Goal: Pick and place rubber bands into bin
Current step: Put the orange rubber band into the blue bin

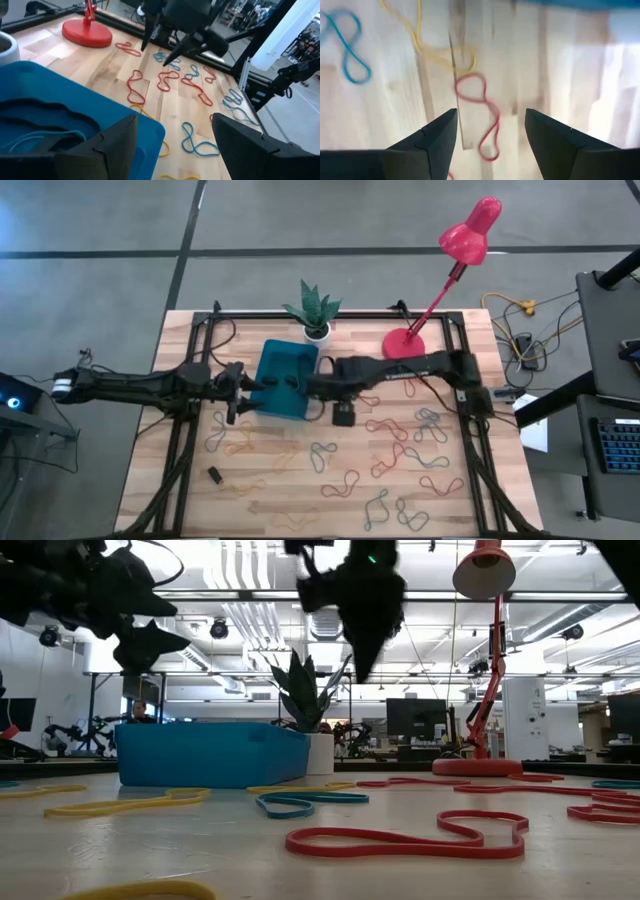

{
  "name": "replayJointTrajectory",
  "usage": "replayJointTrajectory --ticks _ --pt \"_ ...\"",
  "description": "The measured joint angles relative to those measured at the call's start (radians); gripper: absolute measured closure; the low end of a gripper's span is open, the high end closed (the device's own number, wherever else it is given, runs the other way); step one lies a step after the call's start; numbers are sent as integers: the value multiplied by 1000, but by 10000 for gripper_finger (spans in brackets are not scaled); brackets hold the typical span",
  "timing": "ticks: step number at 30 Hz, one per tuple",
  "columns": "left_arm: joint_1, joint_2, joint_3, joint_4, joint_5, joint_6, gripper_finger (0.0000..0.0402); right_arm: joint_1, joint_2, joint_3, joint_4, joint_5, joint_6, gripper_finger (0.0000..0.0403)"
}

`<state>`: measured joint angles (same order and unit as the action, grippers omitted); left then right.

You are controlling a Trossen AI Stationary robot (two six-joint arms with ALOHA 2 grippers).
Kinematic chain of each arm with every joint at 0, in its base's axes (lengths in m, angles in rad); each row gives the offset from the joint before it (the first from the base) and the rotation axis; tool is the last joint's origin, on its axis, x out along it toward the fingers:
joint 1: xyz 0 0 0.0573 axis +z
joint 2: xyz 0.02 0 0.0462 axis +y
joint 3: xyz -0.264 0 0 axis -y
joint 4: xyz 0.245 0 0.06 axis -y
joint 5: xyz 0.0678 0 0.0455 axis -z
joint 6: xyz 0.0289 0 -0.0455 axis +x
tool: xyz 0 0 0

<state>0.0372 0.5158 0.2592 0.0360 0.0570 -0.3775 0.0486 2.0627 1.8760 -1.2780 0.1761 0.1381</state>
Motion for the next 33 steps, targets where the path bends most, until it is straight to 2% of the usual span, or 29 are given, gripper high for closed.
replayJointTrajectory --ticks 4,8,12,19,22,27,33 --pt "0 29 0 -1 0 0 162 13 -111 -242 197 -2 -2 190" --pt "0 60 0 0 0 -1 162 -2 -187 -430 352 6 -151 193" --pt "0 85 0 1 0 -2 162 -25 -207 -550 447 3 -297 193" --pt "0 118 0 3 0 -5 162 -52 -197 -666 632 -1 -443 193" --pt "0 128 1 6 0 -5 162 -66 -197 -687 664 -8 -449 193" --pt "0 139 1 10 0 -5 162 -103 -197 -739 699 -93 -455 193" --pt "0 138 1 9 0 -4 162 -138 -197 -780 754 -106 -455 193"
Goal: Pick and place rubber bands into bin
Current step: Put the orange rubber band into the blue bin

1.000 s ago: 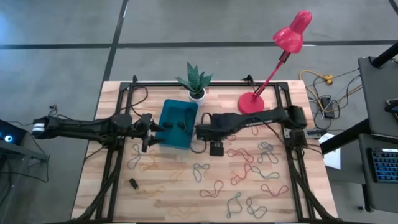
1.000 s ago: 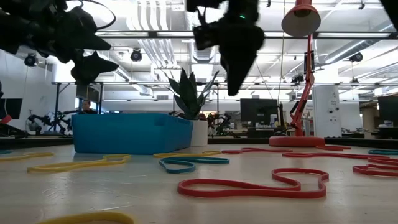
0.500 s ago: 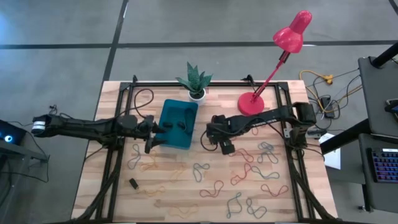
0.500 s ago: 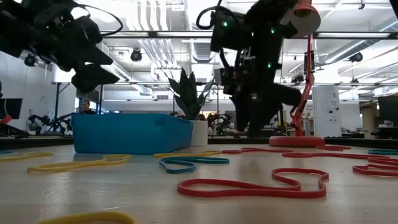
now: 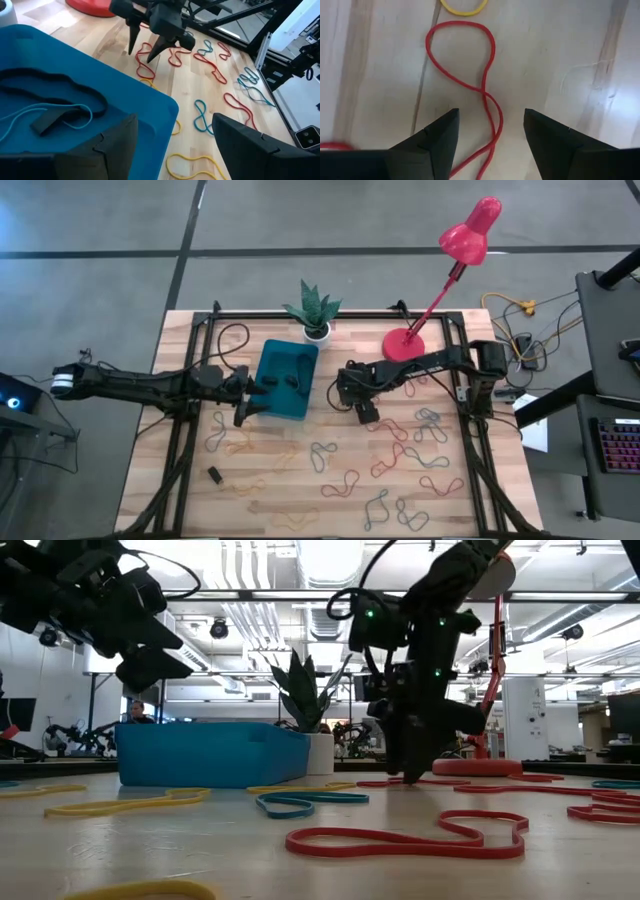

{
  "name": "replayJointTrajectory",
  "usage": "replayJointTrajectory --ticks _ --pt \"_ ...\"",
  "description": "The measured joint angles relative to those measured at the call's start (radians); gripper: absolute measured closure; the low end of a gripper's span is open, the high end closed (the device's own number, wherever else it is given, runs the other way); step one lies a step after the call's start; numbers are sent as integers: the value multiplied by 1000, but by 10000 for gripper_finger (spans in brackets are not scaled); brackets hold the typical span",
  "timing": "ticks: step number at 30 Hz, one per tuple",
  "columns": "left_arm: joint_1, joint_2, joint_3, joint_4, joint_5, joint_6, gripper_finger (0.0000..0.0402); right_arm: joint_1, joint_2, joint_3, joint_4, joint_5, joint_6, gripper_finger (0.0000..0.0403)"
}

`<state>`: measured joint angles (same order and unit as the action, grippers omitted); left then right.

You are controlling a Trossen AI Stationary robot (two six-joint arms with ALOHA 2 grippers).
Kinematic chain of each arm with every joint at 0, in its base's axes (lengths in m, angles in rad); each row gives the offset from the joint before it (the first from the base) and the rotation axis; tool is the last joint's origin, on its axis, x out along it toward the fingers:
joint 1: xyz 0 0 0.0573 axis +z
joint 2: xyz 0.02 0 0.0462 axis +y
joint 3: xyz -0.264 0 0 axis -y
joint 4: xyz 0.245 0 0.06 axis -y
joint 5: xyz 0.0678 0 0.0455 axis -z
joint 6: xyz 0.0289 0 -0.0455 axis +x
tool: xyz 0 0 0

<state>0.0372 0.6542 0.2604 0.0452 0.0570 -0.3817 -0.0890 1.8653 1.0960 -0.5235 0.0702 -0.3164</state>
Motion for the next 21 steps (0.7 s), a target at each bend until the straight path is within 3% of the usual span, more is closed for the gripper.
replayJointTrajectory --ticks 8,21 --pt "0 7 0 0 0 -2 162 -49 -3 -35 25 -122 93 209" --pt "0 13 3 1 0 -4 162 -53 -5 -87 60 -166 375 334"
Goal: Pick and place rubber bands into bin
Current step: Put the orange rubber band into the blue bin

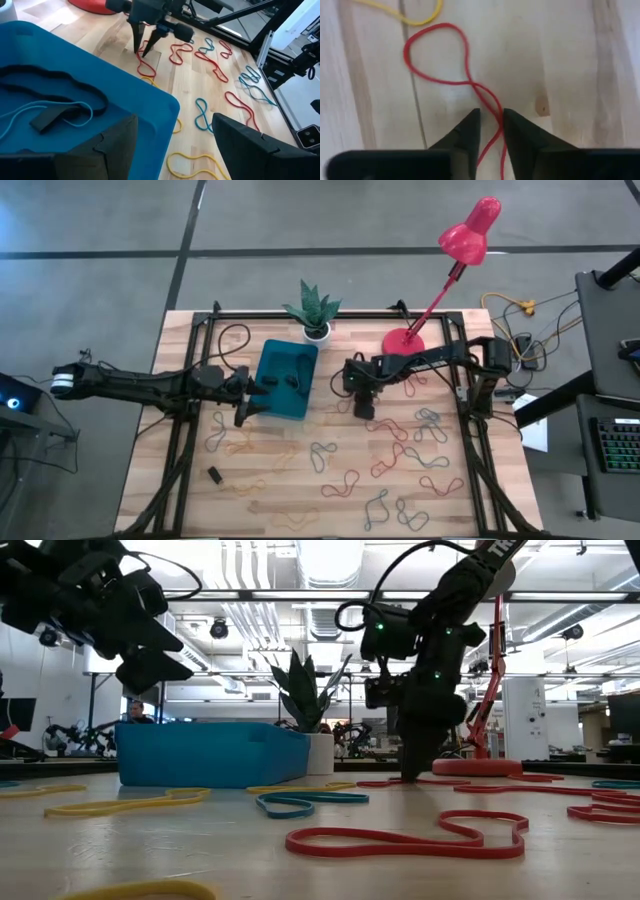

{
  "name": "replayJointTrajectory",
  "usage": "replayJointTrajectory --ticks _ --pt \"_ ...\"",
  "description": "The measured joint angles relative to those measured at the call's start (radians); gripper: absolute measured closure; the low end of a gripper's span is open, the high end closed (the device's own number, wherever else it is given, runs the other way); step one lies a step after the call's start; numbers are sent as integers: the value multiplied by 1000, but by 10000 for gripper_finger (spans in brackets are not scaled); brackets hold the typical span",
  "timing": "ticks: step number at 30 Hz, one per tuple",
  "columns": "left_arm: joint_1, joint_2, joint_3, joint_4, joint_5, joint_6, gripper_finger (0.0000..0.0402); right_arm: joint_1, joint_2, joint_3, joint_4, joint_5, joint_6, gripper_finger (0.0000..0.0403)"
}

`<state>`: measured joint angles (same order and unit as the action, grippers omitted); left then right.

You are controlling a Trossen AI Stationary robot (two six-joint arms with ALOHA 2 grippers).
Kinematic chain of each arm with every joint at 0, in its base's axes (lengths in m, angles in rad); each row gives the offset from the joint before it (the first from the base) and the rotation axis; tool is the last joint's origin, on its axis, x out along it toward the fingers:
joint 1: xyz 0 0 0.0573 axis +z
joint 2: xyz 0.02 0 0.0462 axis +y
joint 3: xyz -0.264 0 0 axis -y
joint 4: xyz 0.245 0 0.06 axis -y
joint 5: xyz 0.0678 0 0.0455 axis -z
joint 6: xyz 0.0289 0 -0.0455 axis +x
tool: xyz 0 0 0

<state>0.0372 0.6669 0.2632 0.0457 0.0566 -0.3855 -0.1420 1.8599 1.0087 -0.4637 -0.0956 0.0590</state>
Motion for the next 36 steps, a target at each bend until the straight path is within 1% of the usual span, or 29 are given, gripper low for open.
replayJointTrajectory --ticks 3,6,11,14,17,21,24,27,29,31,33,36 --pt "0 -2 2 2 0 0 162 6 3 18 -9 2 72 363" --pt "0 -3 2 4 0 0 162 14 10 60 -9 -52 152 388" --pt "0 -3 2 30 0 0 162 35 5 180 -29 -200 257 394" --pt "0 -4 2 60 0 0 162 54 -23 272 -61 -245 288 395" --pt "0 -5 3 61 0 0 162 66 -49 379 -61 -236 306 395" --pt "0 -8 3 61 0 2 162 45 -48 543 -47 -104 294 395" --pt "0 -18 3 68 0 27 162 4 20 647 -28 -62 285 395" --pt "0 -39 3 96 0 34 162 -37 134 758 4 -67 295 395" --pt "0 -56 3 119 0 34 162 -60 222 851 -28 -71 286 395" --pt "0 -80 3 120 0 34 162 -72 310 958 -97 -83 277 393" --pt "0 -101 3 123 0 35 162 -75 387 1070 -220 -91 274 387" --pt "0 -131 1 120 0 35 162 -65 465 1227 -398 -91 225 361"
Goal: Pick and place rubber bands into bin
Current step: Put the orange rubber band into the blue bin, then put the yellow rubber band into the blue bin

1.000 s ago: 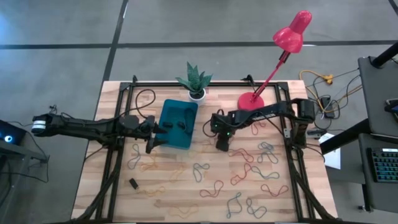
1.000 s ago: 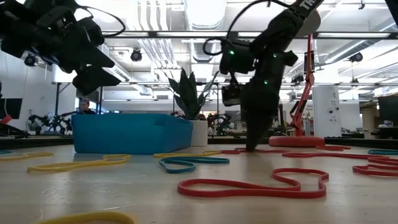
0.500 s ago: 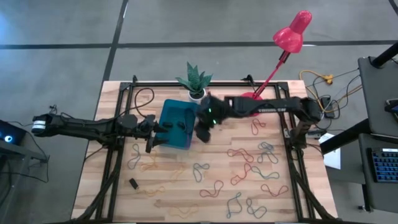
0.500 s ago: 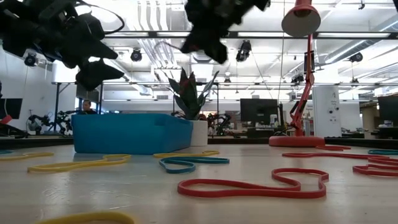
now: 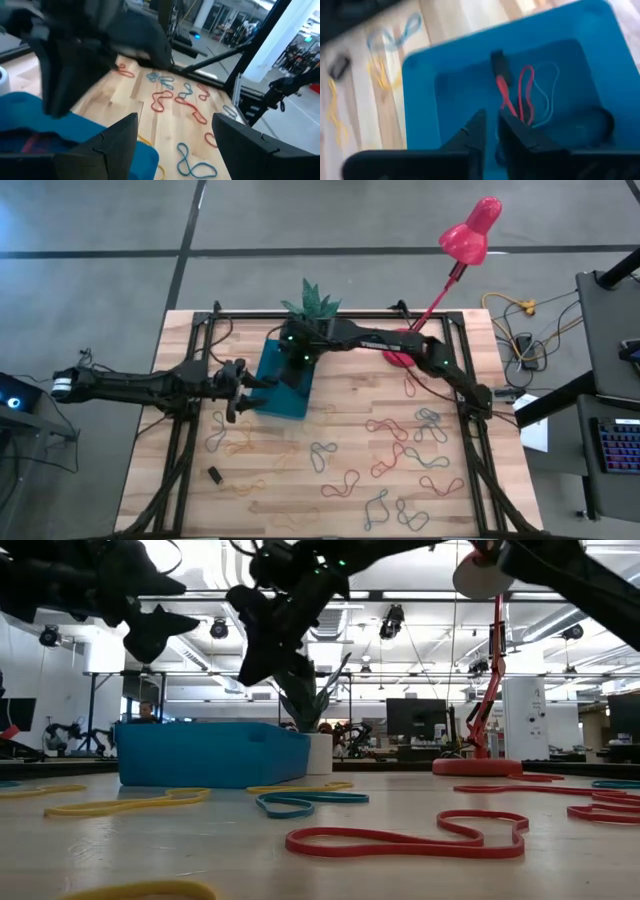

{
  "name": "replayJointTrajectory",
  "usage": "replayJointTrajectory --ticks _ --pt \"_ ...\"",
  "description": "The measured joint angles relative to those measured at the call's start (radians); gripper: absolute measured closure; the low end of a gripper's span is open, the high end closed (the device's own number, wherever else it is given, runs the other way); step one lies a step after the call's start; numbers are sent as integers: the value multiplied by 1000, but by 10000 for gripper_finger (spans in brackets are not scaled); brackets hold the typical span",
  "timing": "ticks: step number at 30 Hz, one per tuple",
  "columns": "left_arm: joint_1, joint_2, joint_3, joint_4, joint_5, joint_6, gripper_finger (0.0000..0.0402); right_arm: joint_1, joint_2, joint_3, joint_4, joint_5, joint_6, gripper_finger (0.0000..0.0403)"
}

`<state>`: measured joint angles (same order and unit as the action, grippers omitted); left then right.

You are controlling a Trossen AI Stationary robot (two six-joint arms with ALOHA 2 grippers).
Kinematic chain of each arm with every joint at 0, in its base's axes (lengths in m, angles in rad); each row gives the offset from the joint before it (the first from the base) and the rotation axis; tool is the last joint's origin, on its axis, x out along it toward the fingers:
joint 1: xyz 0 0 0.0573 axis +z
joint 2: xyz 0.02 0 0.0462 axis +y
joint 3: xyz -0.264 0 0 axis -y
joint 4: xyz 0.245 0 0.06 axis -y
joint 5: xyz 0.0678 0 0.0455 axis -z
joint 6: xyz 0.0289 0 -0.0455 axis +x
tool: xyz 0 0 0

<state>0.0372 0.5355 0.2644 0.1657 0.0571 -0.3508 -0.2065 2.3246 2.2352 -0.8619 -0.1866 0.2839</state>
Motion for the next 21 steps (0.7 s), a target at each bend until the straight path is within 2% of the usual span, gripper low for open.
replayJointTrajectory --ticks 3,8,11,14,17,21 --pt "0 -17 -5 -5 0 0 162 23 35 113 -133 44 -68 319" --pt "0 -20 -5 -20 -3 1 162 79 -22 98 -246 137 -230 242" --pt "0 -8 -5 -19 -2 1 162 121 -69 97 -322 145 -342 211" --pt "1 7 -6 -20 -2 1 162 166 -95 70 -419 153 -424 198" --pt "0 23 -6 -20 -2 1 162 207 -94 -15 -467 161 -450 196" --pt "0 34 -6 -26 1 1 162 254 -93 -175 -362 155 -476 201"
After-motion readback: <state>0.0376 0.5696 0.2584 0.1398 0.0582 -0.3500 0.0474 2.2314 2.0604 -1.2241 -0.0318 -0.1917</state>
